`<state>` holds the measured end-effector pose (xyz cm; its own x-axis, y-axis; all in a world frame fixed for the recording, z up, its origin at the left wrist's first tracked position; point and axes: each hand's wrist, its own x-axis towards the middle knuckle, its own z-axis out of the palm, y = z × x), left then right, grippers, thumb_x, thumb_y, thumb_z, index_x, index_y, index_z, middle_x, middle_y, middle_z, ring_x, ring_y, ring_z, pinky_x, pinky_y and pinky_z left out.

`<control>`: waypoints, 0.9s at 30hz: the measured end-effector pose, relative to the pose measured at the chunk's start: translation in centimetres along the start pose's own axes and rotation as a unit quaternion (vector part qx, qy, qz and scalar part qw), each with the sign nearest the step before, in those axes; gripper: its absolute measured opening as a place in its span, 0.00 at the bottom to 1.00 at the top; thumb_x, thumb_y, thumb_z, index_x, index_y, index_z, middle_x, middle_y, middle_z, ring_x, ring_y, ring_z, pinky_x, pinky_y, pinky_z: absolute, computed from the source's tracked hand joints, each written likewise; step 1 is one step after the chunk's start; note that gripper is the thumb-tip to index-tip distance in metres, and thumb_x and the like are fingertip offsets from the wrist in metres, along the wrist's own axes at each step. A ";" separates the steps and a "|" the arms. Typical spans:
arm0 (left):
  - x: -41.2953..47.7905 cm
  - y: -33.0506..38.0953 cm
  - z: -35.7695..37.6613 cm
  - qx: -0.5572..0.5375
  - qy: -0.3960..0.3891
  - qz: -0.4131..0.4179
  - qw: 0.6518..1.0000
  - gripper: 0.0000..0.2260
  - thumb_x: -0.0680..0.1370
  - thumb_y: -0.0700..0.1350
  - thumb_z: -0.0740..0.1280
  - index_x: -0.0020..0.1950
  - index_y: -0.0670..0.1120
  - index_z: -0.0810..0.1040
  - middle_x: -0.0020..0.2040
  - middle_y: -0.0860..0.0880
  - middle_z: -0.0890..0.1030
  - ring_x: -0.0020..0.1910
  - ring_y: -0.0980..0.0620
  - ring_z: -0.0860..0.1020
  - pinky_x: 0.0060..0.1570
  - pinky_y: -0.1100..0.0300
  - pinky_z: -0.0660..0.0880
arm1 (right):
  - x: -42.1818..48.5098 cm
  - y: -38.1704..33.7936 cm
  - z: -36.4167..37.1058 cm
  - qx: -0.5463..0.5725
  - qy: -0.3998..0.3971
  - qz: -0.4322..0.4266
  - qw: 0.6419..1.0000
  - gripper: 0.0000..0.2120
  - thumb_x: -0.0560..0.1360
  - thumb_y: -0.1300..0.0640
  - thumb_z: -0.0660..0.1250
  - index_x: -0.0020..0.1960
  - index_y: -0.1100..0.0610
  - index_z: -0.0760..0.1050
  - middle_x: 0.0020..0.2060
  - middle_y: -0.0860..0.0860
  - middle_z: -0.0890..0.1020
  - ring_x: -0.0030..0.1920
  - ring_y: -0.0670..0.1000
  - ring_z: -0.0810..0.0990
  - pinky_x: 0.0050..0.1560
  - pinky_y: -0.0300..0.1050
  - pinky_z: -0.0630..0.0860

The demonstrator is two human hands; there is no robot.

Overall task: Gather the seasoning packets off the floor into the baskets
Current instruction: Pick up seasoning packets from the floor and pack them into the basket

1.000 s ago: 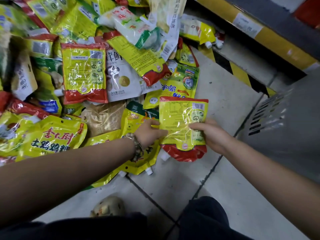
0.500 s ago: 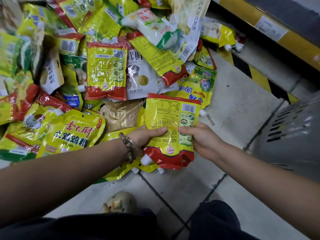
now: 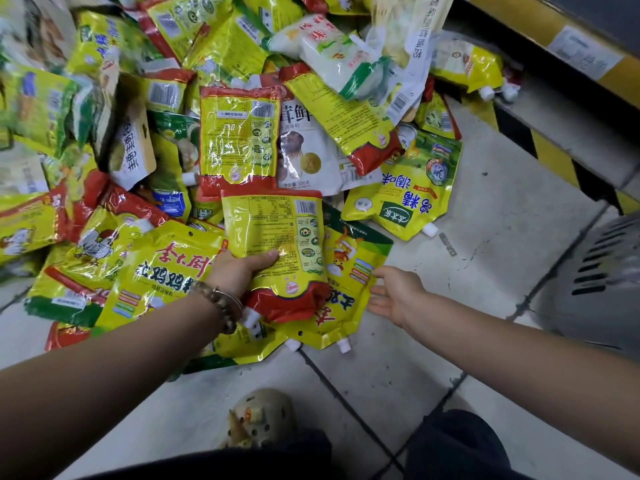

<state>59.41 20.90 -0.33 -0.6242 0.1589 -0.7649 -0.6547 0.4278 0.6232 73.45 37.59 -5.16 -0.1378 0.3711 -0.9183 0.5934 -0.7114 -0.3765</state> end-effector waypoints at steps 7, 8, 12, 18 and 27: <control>-0.2 -0.5 -0.3 -0.012 -0.009 -0.019 1.000 0.11 0.69 0.40 0.74 0.46 0.44 0.75 0.41 0.43 0.82 0.31 0.46 0.82 0.31 0.55 0.80 | 0.6 0.4 0.5 -0.006 -0.017 -0.001 1.000 0.08 0.72 0.51 0.71 0.41 0.54 0.74 0.34 0.52 0.78 0.28 0.49 0.73 0.21 0.35 0.65; -0.3 -0.5 -0.3 -0.011 -0.011 -0.023 1.000 0.11 0.69 0.40 0.74 0.47 0.44 0.74 0.42 0.43 0.82 0.33 0.44 0.82 0.34 0.53 0.80 | 0.8 0.4 0.5 0.000 -0.023 -0.010 1.000 0.08 0.71 0.51 0.72 0.42 0.54 0.75 0.34 0.52 0.79 0.29 0.48 0.74 0.19 0.35 0.66; -0.4 -0.3 -0.4 -0.012 -0.017 -0.044 0.999 0.23 0.68 0.42 0.75 0.60 0.40 0.72 0.48 0.40 0.82 0.35 0.42 0.82 0.30 0.54 0.79 | 0.7 0.3 1.1 0.094 -0.083 -0.042 0.991 0.14 0.69 0.57 0.75 0.53 0.58 0.80 0.48 0.57 0.84 0.46 0.56 0.83 0.51 0.53 0.80; -0.7 -0.2 -0.2 -0.029 -0.049 -0.053 0.997 0.28 0.63 0.45 0.76 0.60 0.39 0.74 0.43 0.41 0.84 0.37 0.40 0.83 0.41 0.49 0.80 | 0.5 0.4 1.8 0.080 -0.136 -0.081 0.984 0.08 0.70 0.61 0.73 0.48 0.56 0.81 0.54 0.59 0.82 0.54 0.59 0.81 0.63 0.60 0.72; -2.1 1.8 -0.2 -0.065 -0.104 -0.028 0.992 0.28 0.62 0.49 0.74 0.59 0.41 0.76 0.53 0.42 0.81 0.45 0.43 0.82 0.46 0.52 0.78 | -2.1 -2.2 -1.4 0.109 -0.108 -0.216 0.964 0.13 0.72 0.67 0.69 0.56 0.63 0.77 0.48 0.57 0.84 0.47 0.57 0.83 0.52 0.57 0.79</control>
<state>59.45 21.15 2.45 -0.4923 0.3246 -0.8077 -0.7436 0.3254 0.5840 73.54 39.22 -2.24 -0.5115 0.5440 -0.6651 0.2667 -0.6353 -0.7247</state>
